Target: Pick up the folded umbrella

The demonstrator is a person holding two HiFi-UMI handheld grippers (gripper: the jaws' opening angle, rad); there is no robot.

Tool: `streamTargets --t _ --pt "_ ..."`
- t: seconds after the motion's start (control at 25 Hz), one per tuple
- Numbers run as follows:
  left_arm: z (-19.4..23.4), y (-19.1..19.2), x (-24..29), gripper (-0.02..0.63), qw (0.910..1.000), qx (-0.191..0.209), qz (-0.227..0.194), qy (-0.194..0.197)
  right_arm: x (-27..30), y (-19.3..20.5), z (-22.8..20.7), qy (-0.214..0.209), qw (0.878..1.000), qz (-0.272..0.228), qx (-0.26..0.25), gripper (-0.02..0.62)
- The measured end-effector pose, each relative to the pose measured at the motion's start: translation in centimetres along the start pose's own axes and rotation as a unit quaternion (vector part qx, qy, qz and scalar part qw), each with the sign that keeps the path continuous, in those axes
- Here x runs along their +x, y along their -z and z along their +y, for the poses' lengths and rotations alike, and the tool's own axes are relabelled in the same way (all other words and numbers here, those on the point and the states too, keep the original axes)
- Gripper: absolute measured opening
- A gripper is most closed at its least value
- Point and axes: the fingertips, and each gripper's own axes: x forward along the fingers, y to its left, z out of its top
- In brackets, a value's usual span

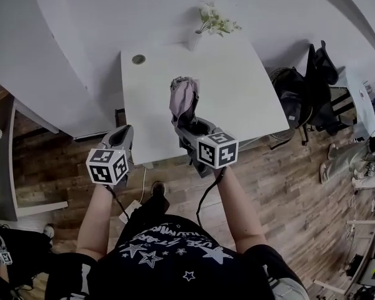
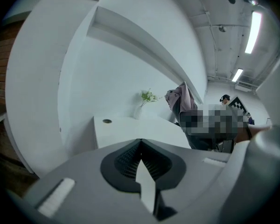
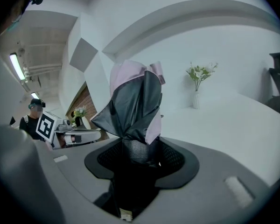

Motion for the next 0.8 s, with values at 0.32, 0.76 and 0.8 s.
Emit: streamTargets --t 0.32,0.76,0.8 --pt "-4.8 1.7 -4.9 0.003 0.9997 0.017 -0.009 0.011 -6.4 3.1 3.1 0.002 0.999 -0.028 0.02 0.233" --pt "-9.9 4.0 -10.5 0.003 0.9992 0.026 -0.022 0.019 -13.1 6.5 6.2 0.005 0.999 -0.04 0.015 0.232" --pt "-10.2 4.1 -10.9 0.003 0.9992 0.026 -0.024 0.019 -13.5 6.7 6.4 0.006 0.999 -0.039 0.014 0.232"
